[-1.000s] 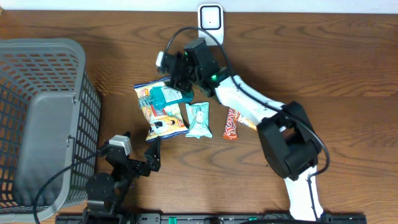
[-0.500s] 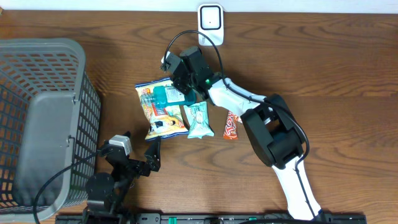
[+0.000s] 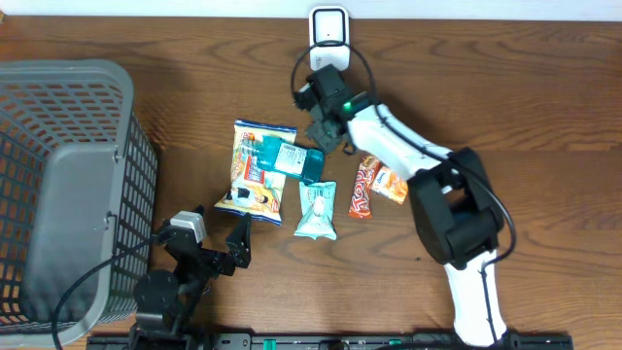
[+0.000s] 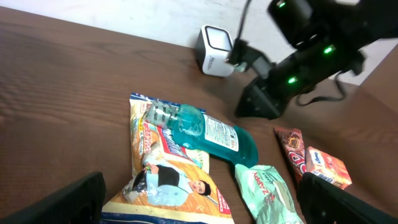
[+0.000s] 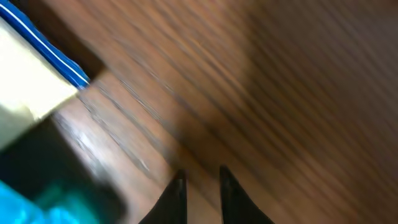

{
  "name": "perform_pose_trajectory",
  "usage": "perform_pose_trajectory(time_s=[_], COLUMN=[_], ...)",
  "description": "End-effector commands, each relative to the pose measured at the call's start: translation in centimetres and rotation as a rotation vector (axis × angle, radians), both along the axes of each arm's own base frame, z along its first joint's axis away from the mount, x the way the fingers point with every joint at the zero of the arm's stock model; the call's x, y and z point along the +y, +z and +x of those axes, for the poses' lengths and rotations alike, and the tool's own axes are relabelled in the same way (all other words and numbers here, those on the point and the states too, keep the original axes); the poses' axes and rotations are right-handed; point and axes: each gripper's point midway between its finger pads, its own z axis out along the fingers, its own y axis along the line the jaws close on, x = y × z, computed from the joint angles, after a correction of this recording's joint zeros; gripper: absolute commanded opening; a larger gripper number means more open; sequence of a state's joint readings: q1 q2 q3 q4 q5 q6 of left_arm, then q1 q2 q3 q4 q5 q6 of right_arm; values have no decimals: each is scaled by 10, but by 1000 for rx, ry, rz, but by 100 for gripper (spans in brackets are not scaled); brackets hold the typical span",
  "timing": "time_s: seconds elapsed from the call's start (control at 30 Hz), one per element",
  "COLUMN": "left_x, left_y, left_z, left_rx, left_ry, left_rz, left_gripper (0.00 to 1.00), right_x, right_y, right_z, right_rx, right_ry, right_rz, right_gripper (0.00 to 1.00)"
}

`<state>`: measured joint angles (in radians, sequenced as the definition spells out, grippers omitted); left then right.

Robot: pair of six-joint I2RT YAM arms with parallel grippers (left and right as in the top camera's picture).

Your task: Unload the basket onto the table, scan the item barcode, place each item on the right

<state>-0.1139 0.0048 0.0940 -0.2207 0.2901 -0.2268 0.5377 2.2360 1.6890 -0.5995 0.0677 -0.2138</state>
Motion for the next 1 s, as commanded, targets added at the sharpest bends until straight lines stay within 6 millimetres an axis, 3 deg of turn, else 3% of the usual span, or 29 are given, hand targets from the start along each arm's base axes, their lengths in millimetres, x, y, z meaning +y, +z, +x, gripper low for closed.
perform_pose_trajectory(time_s=[0.0, 0.13, 0.2, 0.23, 0.27, 0.37, 0.5, 0.6, 0.8, 0.87, 0.97], left_x=[-2, -2, -2, -2, -2, -2, -2, -2, -2, -2, -2], left_y=[-13, -13, -13, -13, -13, -13, -13, -13, -13, -13, -13], left_z=[-2, -2, -2, -2, -2, -2, -2, -2, -2, -2, -2], left_rx=[33, 33, 33, 33, 33, 33, 33, 33, 33, 32, 33], left_ry=[-17, -17, -17, -17, -17, -17, -17, -17, -17, -17, -17], left_rz=[19, 19, 19, 19, 19, 19, 19, 19, 19, 19, 19], left_gripper=[98, 98, 98, 98, 98, 98, 98, 98, 98, 98, 98], right_x=[-4, 22, 52, 75, 80, 85, 98, 113, 149, 157, 162], right_y=[49, 97, 121, 135, 137, 118, 91, 84, 93, 86, 60], right_z=[1, -16, -39, -63, -68, -63, -58, -60, -77, -83, -83], right_rx=[-49, -48, -13, 28, 41, 52, 60, 45, -9, -2, -8], right_ry=[-85, 57, 277, 460, 501, 510, 524, 558, 645, 660, 639], right_rz=[63, 214, 363, 498, 534, 526, 525, 536, 556, 547, 469], right_gripper=[19, 49, 62, 72, 74, 75, 68, 65, 62, 63, 61])
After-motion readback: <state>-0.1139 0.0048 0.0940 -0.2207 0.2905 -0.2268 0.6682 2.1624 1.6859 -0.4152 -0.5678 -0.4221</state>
